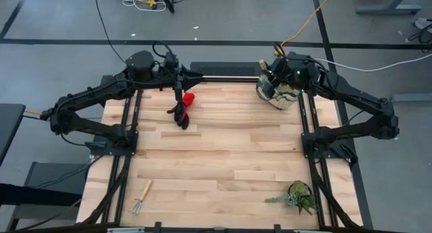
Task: Pick & Place Garden tools in Gardening bag
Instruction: Put the brown trowel into the gardening bag
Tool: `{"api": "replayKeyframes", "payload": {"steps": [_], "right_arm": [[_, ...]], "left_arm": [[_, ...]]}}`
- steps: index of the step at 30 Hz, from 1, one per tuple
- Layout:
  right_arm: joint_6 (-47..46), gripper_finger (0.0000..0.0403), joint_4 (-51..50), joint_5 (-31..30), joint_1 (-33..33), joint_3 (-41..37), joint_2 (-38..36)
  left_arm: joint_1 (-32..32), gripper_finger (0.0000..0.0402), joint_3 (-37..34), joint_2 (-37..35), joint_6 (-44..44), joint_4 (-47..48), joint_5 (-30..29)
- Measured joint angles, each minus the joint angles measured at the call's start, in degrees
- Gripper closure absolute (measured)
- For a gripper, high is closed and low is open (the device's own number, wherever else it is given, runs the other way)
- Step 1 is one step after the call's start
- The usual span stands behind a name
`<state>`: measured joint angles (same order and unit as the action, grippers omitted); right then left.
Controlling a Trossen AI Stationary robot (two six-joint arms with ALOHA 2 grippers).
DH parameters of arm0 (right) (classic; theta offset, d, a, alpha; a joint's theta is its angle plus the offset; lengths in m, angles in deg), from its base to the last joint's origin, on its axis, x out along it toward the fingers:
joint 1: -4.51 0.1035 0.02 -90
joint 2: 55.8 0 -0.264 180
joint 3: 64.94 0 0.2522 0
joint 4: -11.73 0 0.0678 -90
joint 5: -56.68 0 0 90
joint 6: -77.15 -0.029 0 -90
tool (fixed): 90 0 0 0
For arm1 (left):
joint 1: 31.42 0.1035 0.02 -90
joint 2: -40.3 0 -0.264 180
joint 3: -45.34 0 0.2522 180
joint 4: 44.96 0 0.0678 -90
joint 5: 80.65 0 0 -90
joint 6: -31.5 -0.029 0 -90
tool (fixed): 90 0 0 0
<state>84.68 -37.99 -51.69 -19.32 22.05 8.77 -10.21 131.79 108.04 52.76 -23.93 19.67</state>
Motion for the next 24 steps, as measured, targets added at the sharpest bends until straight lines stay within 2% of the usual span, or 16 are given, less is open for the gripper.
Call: {"api": "replayKeyframes", "payload": {"steps": [11, 16, 24], "right_arm": [[-1.08, 0.0342, -2.37, 0.01, -5.61, -0.02, -0.54], [-1.04, 0.0342, -2.34, 0.61, -5.78, -0.02, -3.48], [-1.08, 0.0342, -2.47, -2.34, -5.78, -0.02, -9.74]], "left_arm": [[0.0, 0.0287, 0.01, 0.0, 0.02, 0.0, 0.0], [0.0, 0.0287, 0.02, 0.0, 0.15, 0.0, 0.01], [0.0, 0.0287, 0.01, 0.0, 0.15, 0.01, -0.01]]}}
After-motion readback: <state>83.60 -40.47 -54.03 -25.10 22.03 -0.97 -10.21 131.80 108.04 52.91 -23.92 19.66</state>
